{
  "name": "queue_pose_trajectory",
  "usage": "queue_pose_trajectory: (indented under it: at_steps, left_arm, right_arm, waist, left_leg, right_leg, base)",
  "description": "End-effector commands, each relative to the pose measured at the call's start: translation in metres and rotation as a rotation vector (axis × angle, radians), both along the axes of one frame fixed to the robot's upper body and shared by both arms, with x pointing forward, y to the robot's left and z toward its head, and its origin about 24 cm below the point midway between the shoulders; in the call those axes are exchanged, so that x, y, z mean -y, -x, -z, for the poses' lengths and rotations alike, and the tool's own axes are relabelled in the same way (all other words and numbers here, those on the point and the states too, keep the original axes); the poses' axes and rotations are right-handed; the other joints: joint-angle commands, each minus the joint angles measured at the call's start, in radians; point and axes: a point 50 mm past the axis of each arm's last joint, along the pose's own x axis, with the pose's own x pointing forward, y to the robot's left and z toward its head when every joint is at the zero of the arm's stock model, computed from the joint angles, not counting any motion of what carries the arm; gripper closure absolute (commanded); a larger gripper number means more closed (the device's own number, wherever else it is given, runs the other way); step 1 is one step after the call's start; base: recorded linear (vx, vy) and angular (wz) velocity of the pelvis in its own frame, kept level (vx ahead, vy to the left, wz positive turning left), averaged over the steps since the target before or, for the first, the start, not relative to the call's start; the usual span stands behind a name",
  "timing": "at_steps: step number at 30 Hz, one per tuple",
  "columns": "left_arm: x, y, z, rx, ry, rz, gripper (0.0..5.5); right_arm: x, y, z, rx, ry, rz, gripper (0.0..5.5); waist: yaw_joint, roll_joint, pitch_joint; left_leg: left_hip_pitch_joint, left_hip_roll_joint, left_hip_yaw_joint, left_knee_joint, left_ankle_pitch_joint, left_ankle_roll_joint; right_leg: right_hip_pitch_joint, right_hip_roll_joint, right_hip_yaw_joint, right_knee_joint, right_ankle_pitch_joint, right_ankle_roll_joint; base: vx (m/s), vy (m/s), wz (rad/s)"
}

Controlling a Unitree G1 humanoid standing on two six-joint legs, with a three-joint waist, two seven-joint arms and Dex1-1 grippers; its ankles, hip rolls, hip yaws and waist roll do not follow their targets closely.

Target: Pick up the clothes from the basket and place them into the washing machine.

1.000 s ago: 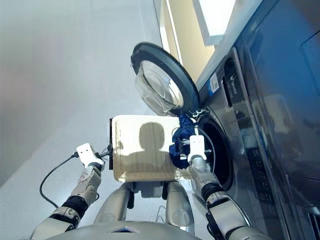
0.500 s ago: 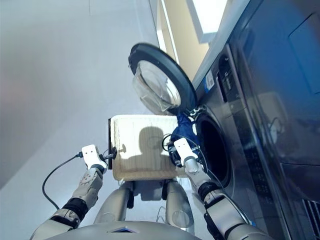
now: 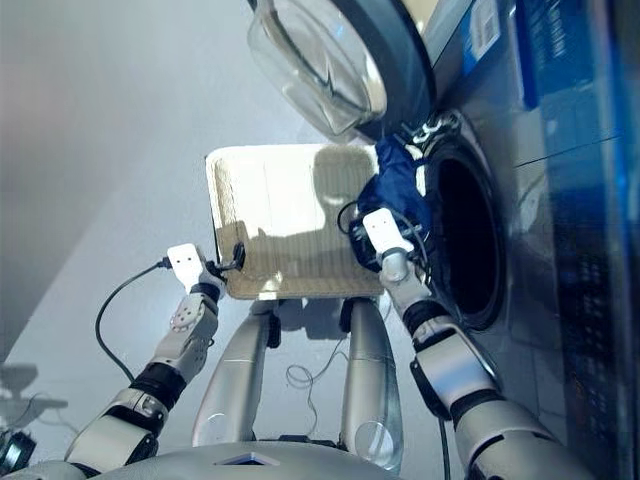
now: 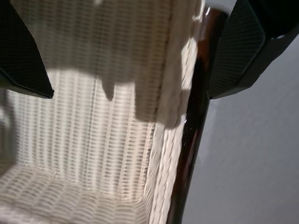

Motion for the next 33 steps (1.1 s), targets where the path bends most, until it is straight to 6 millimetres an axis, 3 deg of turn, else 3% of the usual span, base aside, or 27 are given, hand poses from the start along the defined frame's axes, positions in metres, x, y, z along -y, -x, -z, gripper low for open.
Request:
queue_pose_trajectory:
  at_steps: [1,5,13,14,15,16,25,33]
  left_arm:
    - [-0.009,-0.001,-0.03,0.156,0.027,-0.03,0.0]
    - [-0.002,-0.001,-0.043,0.211,0.02,0.009,0.0]
    - [-0.001,0.003,-0.046,0.216,-0.003,0.028,0.0]
    - [0.0,0.003,-0.046,0.216,-0.003,0.028,0.0]
    - [-0.002,0.003,-0.046,0.214,-0.007,0.018,0.0]
    - [-0.002,0.002,-0.043,0.199,-0.003,0.007,0.0]
    - [-0.01,-0.001,-0.041,0.185,-0.01,-0.037,0.0]
    - [-0.019,-0.004,-0.034,0.155,0.005,-0.096,0.0]
  right_arm:
    - [0.007,-0.007,-0.015,0.058,-0.024,0.038,0.0]
    - [0.022,-0.015,-0.034,0.074,0.015,0.082,0.0]
    - [0.06,-0.019,-0.058,0.07,0.099,0.26,0.0]
    - [0.06,-0.019,-0.058,0.07,0.099,0.26,2.33]
    - [0.061,-0.019,-0.059,0.064,0.116,0.269,5.33]
    - [0.062,-0.018,-0.058,0.057,0.112,0.284,5.5]
    - [0.043,-0.019,-0.047,0.068,0.032,0.256,5.5]
    - [0.028,-0.019,-0.045,0.155,-0.1,0.256,5.5]
  waist:
    - [0.025,0.025,-0.003]
    - [0.039,0.046,0.001]
    - [0.072,0.076,-0.003]
    - [0.072,0.076,-0.004]
    - [0.073,0.078,-0.003]
    - [0.075,0.079,-0.007]
    - [0.053,0.051,-0.043]
    - [0.023,0.025,-0.046]
  left_leg:
    - [-0.054,-0.038,0.01,0.196,-0.189,0.051]
    - [-0.154,-0.042,0.006,0.234,-0.195,0.06]
    - [-0.264,-0.05,0.002,0.298,-0.207,0.066]
    - [-0.265,-0.05,0.002,0.299,-0.207,0.066]
    - [-0.27,-0.052,0.004,0.309,-0.209,0.066]
    - [-0.278,-0.055,0.007,0.327,-0.216,0.068]
    - [-0.233,-0.054,0.017,0.294,-0.215,0.066]
    - [-0.08,-0.043,0.02,0.149,-0.179,0.054]
  right_leg:
    - [0.017,-0.004,0.0,-0.022,-0.028,0.103]
    - [-0.086,-0.012,0.006,0.033,-0.043,0.099]
    - [-0.196,-0.019,0.008,0.112,-0.066,0.092]
    - [-0.198,-0.02,0.008,0.113,-0.066,0.092]
    - [-0.206,-0.019,0.009,0.127,-0.068,0.091]
    - [-0.211,-0.021,0.011,0.138,-0.07,0.089]
    - [-0.171,-0.019,0.015,0.102,-0.052,0.088]
    - [-0.03,-0.016,0.025,-0.05,0.0,0.104]
  base:
    - [0.0,0.0,0.0]
    - [0.0,0.0,0.0]
    - [0.0,0.0,0.0]
    - [0.0,0.0,0.0]
    - [0.0,0.0,0.0]
    - [0.0,0.0,0.0]
    - [0.0,0.0,0.0]
    - [0.0,0.0,0.0]
